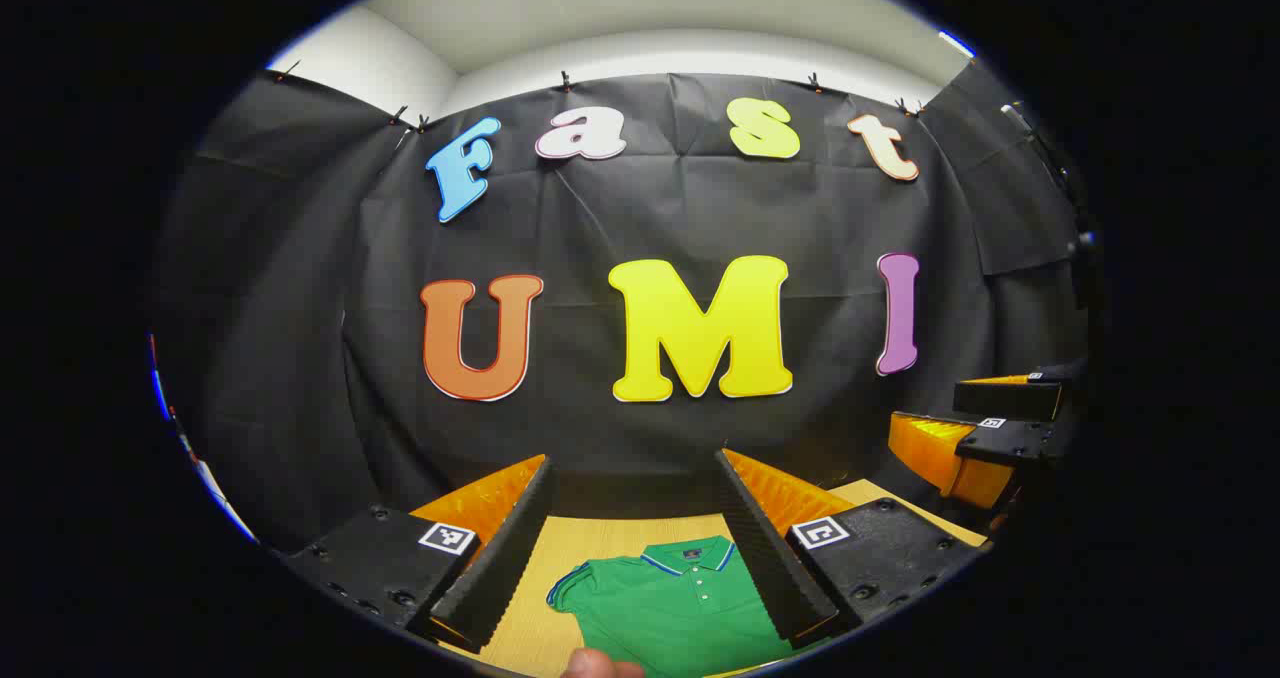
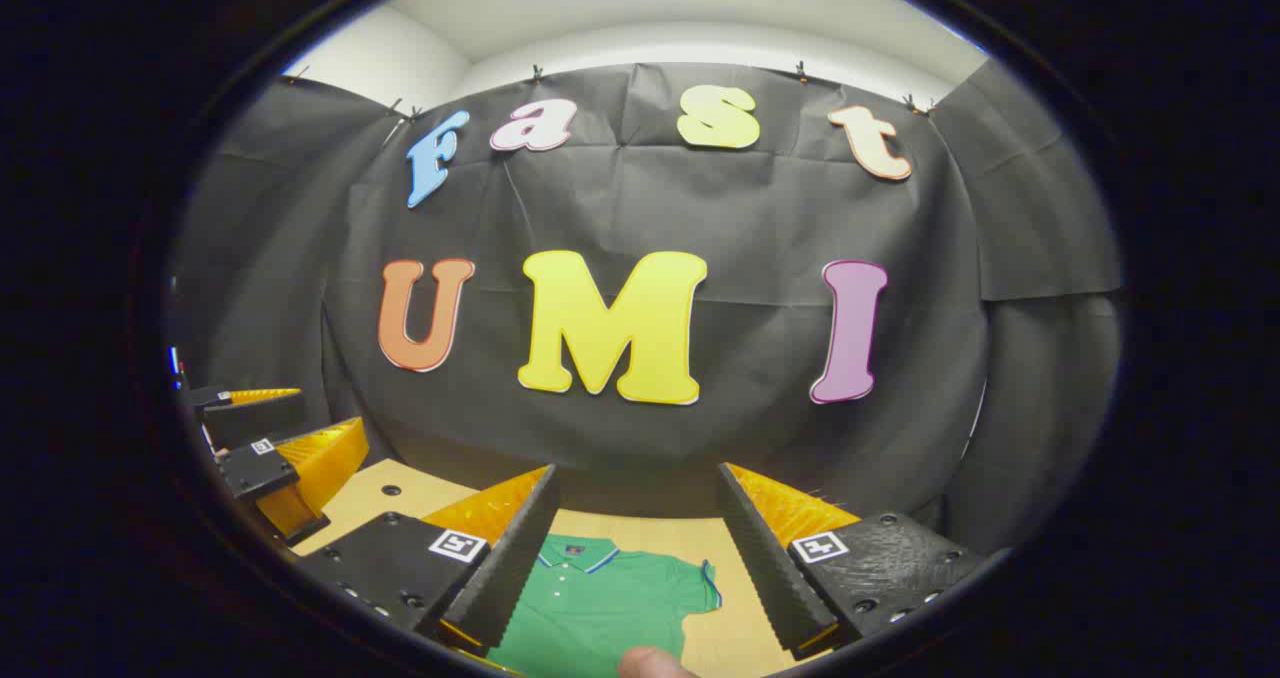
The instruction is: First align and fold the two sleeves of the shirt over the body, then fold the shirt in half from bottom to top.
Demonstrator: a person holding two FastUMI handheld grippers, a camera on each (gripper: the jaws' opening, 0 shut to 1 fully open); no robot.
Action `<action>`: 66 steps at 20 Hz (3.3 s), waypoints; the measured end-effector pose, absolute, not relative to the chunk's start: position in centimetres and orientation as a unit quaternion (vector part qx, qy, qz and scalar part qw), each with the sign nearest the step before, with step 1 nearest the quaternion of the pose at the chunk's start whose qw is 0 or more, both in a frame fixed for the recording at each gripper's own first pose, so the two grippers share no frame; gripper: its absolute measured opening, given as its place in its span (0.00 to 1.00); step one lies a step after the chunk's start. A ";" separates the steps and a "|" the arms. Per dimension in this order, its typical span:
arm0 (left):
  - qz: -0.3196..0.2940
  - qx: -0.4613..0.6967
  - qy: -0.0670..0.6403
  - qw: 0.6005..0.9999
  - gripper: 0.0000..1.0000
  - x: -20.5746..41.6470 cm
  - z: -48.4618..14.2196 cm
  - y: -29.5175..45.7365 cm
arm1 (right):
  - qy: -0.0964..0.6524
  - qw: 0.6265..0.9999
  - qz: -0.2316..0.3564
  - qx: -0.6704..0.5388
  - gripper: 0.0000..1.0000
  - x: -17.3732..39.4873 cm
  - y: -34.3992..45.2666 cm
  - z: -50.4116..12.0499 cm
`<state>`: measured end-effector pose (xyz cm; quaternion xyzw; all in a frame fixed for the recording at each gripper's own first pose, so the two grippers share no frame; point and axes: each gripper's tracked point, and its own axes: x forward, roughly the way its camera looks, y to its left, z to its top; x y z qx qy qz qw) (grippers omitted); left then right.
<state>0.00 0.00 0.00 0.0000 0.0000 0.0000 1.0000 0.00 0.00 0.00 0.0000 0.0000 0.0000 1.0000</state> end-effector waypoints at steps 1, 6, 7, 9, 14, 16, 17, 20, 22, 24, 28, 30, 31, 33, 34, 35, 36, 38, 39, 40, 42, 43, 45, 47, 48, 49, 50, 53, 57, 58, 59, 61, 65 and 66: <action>0.000 -0.007 0.003 1.000 0.99 0.2 0.0 0.0 | 0.001 1.000 0.001 0.002 0.95 0.1 -0.1 -0.1; -0.002 -0.011 0.005 1.000 0.99 0.7 1.2 -0.3 | -0.001 1.000 -0.006 0.006 0.95 0.5 -1.3 0.3; -0.004 -0.009 0.007 1.000 0.99 0.8 1.1 -0.3 | -0.002 1.000 -0.008 0.006 0.94 0.5 -1.5 0.2; -0.004 -0.011 0.012 1.000 0.99 0.7 0.6 -0.5 | 0.002 1.000 -0.010 0.004 0.95 0.3 -1.7 0.0; -0.003 -0.018 0.011 1.000 0.99 0.3 0.7 -0.7 | 0.004 1.000 -0.013 -0.002 0.95 -0.6 -2.1 -0.1; -0.003 -0.014 0.007 1.000 0.99 0.3 0.8 -0.8 | 0.006 1.000 -0.011 -0.009 0.95 -0.8 -2.1 -0.2; 0.000 -0.012 0.007 1.000 0.99 0.3 0.7 -0.9 | 0.007 1.000 -0.011 -0.009 0.95 -0.8 -2.1 -0.3; -0.001 -0.014 0.007 1.000 0.99 0.3 0.5 -1.1 | 0.008 1.000 -0.017 -0.005 0.95 -0.8 -2.9 -0.2; -0.002 -0.015 0.007 1.000 0.99 0.5 0.3 -1.2 | 0.013 1.000 -0.022 -0.005 0.94 -0.6 -3.3 -0.4; -0.004 -0.014 0.006 1.000 0.98 0.7 0.4 -1.4 | 0.020 0.999 -0.026 -0.004 0.95 -0.1 -3.9 -0.8; -0.009 -0.011 0.004 1.000 0.99 1.2 0.1 -1.8 | 0.034 0.999 -0.028 -0.009 0.96 0.9 -4.7 -2.4; -0.009 -0.011 0.008 1.000 0.99 1.1 -0.2 -2.1 | 0.053 0.998 -0.027 -0.017 0.94 1.8 -5.1 -4.1; -0.010 -0.012 0.011 1.000 0.99 1.2 -0.4 -2.1 | 0.064 0.997 -0.027 -0.019 0.95 2.3 -5.5 -5.3; -0.012 -0.016 0.014 1.000 0.99 1.4 -0.8 -2.3 | 0.090 0.995 -0.030 -0.024 0.96 3.4 -6.4 -7.7; -0.013 -0.018 0.013 1.000 0.99 1.5 -0.8 -2.4 | 0.105 0.994 -0.028 -0.027 0.96 4.0 -6.9 -9.1; -0.008 -0.017 0.010 1.000 0.99 1.6 -0.5 -2.3 | 0.118 0.992 -0.027 -0.028 0.95 4.6 -7.4 -10.5; -0.002 -0.016 0.010 1.000 0.98 1.7 -0.5 -2.1 | 0.129 0.991 -0.025 -0.027 0.95 5.2 -7.9 -11.6; 0.004 -0.015 0.016 1.000 0.98 2.0 -1.3 -2.1 | 0.151 0.988 -0.027 -0.022 0.95 6.9 -9.2 -14.1; 0.008 -0.015 0.020 1.000 0.98 2.0 -1.4 -2.1 | 0.161 0.986 -0.027 -0.020 0.95 7.8 -9.8 -15.3; 0.015 -0.016 0.022 1.000 0.98 2.0 -1.5 -1.9 | 0.171 0.985 -0.027 -0.019 0.95 8.9 -10.6 -16.4; 0.021 -0.022 0.014 0.999 0.99 2.0 -0.9 -2.0 | 0.188 0.982 -0.022 -0.024 0.96 11.3 -11.6 -19.0; 0.025 -0.019 0.013 0.999 0.98 2.0 -1.0 -2.2 | 0.200 0.979 -0.021 -0.027 0.95 12.4 -12.1 -20.6; 0.034 -0.005 0.014 0.999 0.99 2.3 -1.0 -2.4 | 0.225 0.974 -0.015 -0.025 0.96 14.4 -12.8 -23.7; 0.045 0.001 0.019 0.999 0.98 2.6 -1.4 -2.7 | 0.248 0.968 -0.006 -0.033 0.95 16.2 -13.3 -26.9; 0.053 0.001 0.026 0.998 0.98 2.8 -1.8 -2.9 | 0.257 0.966 0.001 -0.034 0.94 17.1 -13.3 -28.3; 0.060 -0.001 0.032 0.998 0.98 3.2 -2.3 -3.0 | 0.267 0.963 0.008 -0.032 0.96 17.7 -13.3 -29.7; 0.067 -0.003 0.039 0.997 0.98 3.5 -2.6 -3.2 | 0.277 0.960 0.012 -0.024 0.95 18.4 -13.4 -30.9; 0.095 -0.008 0.064 0.993 0.99 4.0 -3.5 -3.3 | 0.302 0.953 0.014 -0.006 0.96 20.2 -13.8 -34.8; 0.104 -0.001 0.075 0.992 0.99 4.5 -3.3 -3.9 | 0.332 0.943 0.012 0.006 0.95 21.4 -14.3 -38.1; 0.107 0.004 0.075 0.991 0.99 4.7 -3.2 -3.8 | 0.337 0.942 0.010 0.009 0.92 21.8 -14.6 -38.7; 0.109 0.007 0.076 0.991 0.99 4.9 -3.2 -3.9 | 0.345 0.939 0.009 0.015 0.84 21.8 -14.6 -39.3; 0.109 0.009 0.080 0.991 0.99 5.3 -3.3 -4.3 | 0.365 0.931 0.009 0.022 0.66 21.7 -14.6 -40.5; 0.109 0.007 0.083 0.991 0.99 5.7 -3.6 -4.6 | 0.377 0.925 0.026 0.033 0.24 21.7 -13.6 -41.0; 0.109 0.004 0.085 0.990 0.99 5.8 -3.7 -4.7 | 0.378 0.925 0.033 0.031 0.04 21.9 -13.4 -41.1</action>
